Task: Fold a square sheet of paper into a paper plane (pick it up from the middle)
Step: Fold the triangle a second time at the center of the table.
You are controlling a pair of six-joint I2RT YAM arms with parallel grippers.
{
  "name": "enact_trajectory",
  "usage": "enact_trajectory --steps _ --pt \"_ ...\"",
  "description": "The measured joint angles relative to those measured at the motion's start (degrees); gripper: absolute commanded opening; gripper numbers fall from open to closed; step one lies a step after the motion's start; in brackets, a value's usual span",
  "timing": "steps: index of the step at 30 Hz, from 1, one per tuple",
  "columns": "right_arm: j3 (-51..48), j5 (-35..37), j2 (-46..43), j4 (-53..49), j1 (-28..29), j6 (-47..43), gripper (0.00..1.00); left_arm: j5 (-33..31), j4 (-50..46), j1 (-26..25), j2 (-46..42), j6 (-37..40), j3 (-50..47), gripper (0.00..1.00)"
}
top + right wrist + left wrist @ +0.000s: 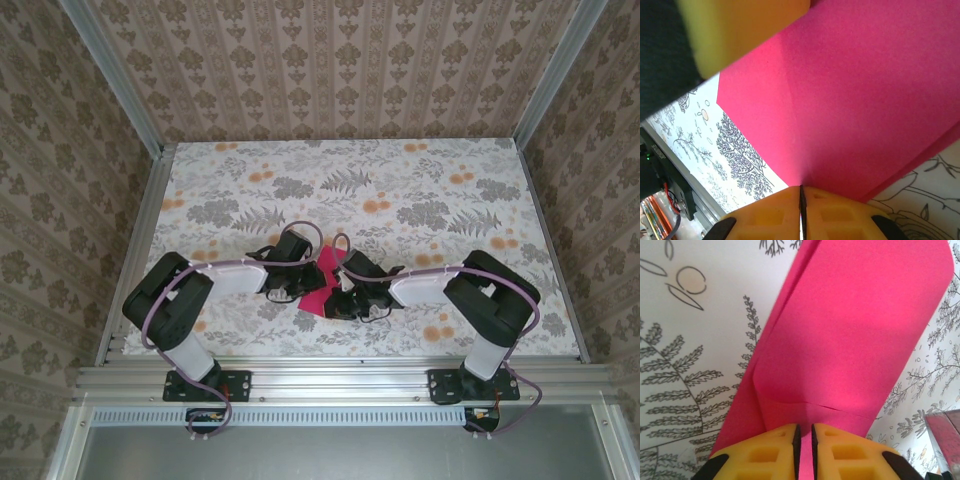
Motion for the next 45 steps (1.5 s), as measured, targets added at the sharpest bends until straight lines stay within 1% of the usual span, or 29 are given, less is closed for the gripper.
enact_trajectory --steps 4,6,11,14,17,23,29,33,41,45 --pt "-0.98 -0.20 -0.13 2.08 0.02 1.07 0.10 0.00 -0.94 0.04 -1.84 0.00 -0.02 0.29" --pt "-1.07 -0.20 -0.13 2.38 0.02 1.53 0.10 0.02 -1.29 0.04 -3.58 0.00 -0.02 0.30" --pt "-1.16 -0.22 -0.13 2.69 0.02 1.77 0.10 0.83 -1.03 0.04 -8.13 -0.48 -0.46 0.27" --pt "-1.14 -0.22 -0.13 2.69 0.02 1.90 0.10 1.73 0.07 0.02 -9.07 -1.75 -1.75 0.24" --pt "-1.16 -0.20 -0.13 2.71 0.02 1.99 0.10 2.71 1.62 -0.07 -8.15 -2.86 -3.13 0.23" --pt "-1.16 -0.20 -0.13 2.71 0.02 1.99 0.10 4.33 7.21 -1.11 -3.02 -4.98 -4.07 0.22" --pt "-1.16 -0.20 -0.13 2.69 0.02 1.99 0.10 4.00 8.72 -0.94 -0.63 -5.18 -4.07 0.21" --pt "-1.16 -0.17 -0.13 2.75 0.02 1.97 0.06 3.89 9.14 0.52 0.07 -4.87 -4.17 0.21" --pt "-1.16 0.52 0.11 3.85 -0.02 1.97 0.05 8.33 14.12 3.82 1.79 -4.48 -5.22 0.22" --pt "-1.16 0.55 0.15 4.02 -0.02 1.97 0.04 8.37 14.84 6.01 1.79 -3.58 -5.40 0.22"
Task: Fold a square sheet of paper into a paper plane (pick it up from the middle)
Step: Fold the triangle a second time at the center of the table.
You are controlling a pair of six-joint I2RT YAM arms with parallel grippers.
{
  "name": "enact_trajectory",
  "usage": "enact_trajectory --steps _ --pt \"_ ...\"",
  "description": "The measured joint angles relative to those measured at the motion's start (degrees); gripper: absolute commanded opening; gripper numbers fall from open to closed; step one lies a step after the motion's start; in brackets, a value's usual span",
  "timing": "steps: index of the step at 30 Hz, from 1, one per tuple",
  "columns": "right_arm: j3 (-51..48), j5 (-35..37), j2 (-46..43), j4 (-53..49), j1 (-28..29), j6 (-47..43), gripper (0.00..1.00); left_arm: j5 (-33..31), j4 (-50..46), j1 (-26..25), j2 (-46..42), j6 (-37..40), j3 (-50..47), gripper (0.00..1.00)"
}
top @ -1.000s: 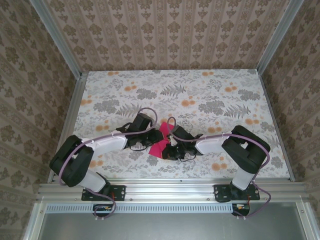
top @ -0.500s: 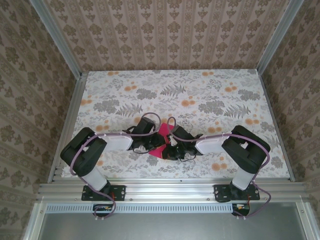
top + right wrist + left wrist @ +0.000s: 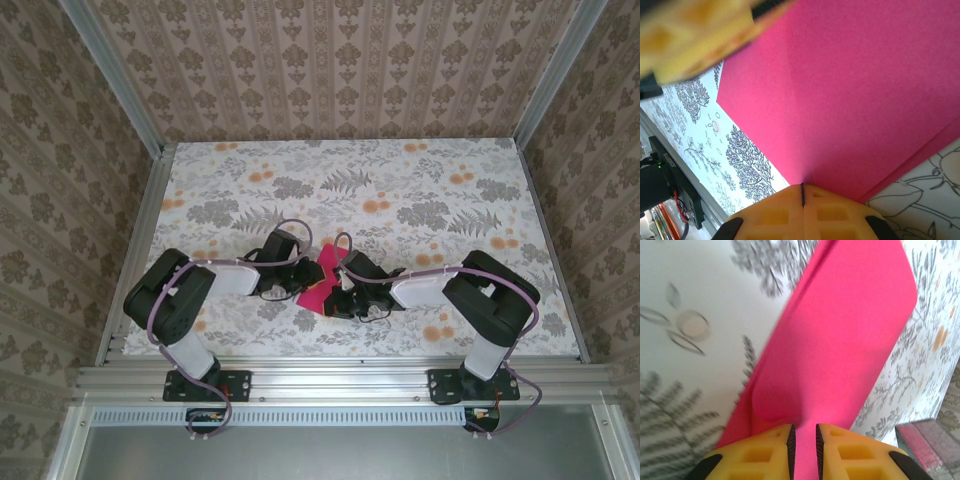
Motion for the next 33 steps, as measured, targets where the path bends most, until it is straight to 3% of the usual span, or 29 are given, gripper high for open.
enact_trajectory --steps 17,27,33 --pt "-0.37 0.02 0.00 0.94 0.00 0.00 0.04 4.04 -2.60 4.92 2.58 2.86 3.19 0.23" --pt "-0.37 -0.02 0.00 0.87 0.00 0.00 0.05 2.08 -5.18 9.03 2.73 5.40 5.49 0.26" --pt "-0.31 -0.02 0.00 0.81 0.00 0.00 0.05 1.95 -8.24 8.44 -1.79 6.01 5.64 0.26"
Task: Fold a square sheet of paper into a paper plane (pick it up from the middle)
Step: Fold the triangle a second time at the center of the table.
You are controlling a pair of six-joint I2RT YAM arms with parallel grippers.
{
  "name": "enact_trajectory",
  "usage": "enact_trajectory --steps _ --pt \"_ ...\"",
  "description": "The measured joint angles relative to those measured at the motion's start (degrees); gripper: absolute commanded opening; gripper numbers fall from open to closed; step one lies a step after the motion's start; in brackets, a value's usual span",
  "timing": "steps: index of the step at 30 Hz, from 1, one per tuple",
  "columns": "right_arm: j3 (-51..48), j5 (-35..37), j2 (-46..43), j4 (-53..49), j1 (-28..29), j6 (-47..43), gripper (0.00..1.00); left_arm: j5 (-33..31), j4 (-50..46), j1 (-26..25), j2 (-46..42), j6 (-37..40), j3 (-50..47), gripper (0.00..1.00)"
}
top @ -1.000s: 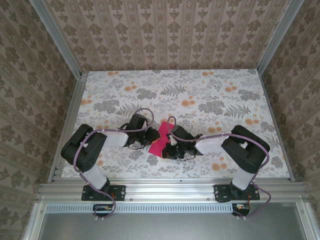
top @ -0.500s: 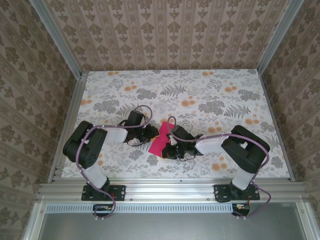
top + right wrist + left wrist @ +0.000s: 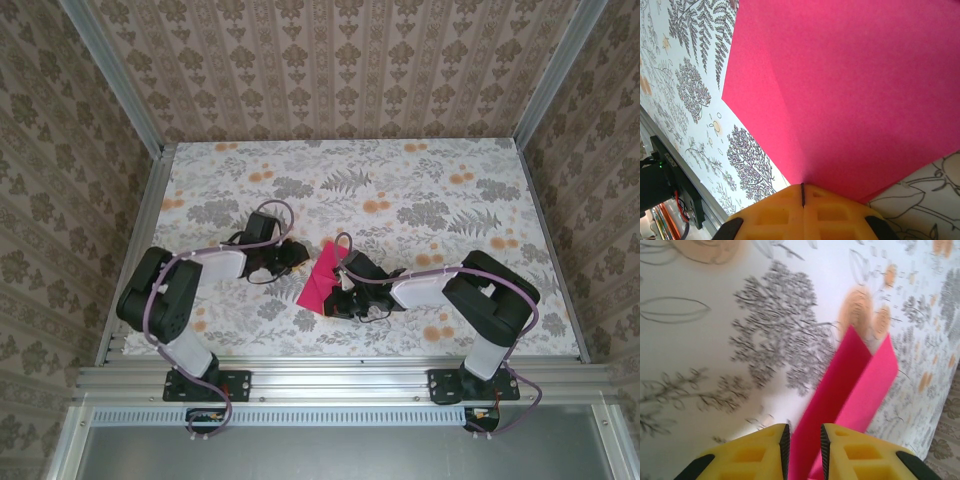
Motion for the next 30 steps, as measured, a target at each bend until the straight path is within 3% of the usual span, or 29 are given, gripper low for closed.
enact_trajectory --steps 5,11,19,30 --pt "0.13 0.00 0.00 -0.20 0.00 0.00 0.06 -0.26 -1.53 -4.17 -4.90 0.52 0.02 0.23" --pt "0.35 0.02 0.04 -0.48 0.00 0.00 0.07 -0.24 -2.40 -8.48 -3.58 0.68 0.02 0.20" --pt "0.46 0.11 -0.48 -1.64 0.04 -0.02 0.11 -0.63 -1.68 -8.57 3.78 0.66 0.17 0.19" --pt "2.47 1.64 -7.67 -6.38 0.04 0.92 0.11 -0.72 -0.33 -8.59 4.83 0.66 0.96 0.19"
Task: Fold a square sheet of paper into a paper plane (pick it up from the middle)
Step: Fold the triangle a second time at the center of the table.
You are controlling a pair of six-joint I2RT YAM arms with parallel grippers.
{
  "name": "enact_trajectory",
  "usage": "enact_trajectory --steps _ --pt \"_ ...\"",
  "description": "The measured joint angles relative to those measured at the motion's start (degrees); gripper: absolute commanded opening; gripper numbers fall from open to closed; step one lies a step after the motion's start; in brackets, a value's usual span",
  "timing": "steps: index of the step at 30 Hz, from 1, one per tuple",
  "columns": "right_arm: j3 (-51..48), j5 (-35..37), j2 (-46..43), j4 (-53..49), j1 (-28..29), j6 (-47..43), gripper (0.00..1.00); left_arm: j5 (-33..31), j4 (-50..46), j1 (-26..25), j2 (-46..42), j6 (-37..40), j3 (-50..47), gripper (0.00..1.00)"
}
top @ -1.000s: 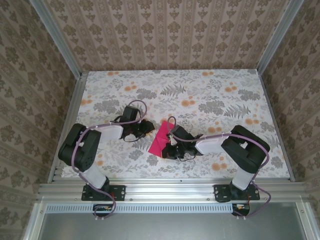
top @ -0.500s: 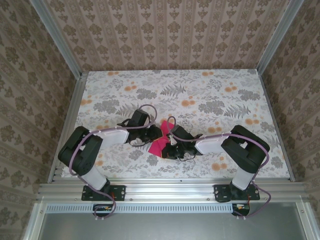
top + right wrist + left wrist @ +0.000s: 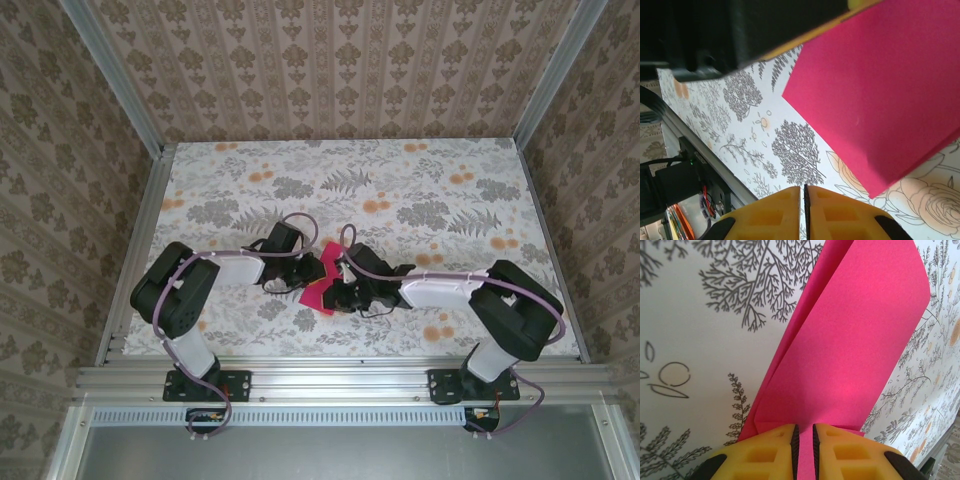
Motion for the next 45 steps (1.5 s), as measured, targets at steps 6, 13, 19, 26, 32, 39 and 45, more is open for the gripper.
enact_trajectory --steps 6,13,19,26,32,39,45 --pt "4.57 1.18 4.90 -0.52 -0.20 0.17 0.09 0.00 -0.02 0.00 0.00 0.00 0.00 0.19" --pt "5.49 1.20 8.70 -0.57 -1.70 0.37 0.09 0.00 0.00 0.00 0.00 0.02 0.00 0.19" --pt "7.58 1.07 10.56 -1.03 -2.86 0.33 0.09 0.00 -0.02 0.00 0.00 0.02 0.00 0.19" --pt "8.24 0.22 13.77 -0.72 -3.06 0.35 0.09 -0.22 -0.02 0.00 0.00 0.02 0.00 0.19" --pt "5.84 -0.79 13.14 2.91 -3.28 0.37 0.10 -0.39 -0.07 0.00 0.00 0.02 0.00 0.18" --pt "3.17 -2.56 10.99 2.49 -3.26 0.33 0.11 -0.39 -0.09 0.00 0.00 0.02 0.00 0.18" --pt "1.66 -3.58 9.70 1.64 -2.97 0.24 0.11 -0.39 -0.11 0.00 0.00 0.02 0.00 0.18"
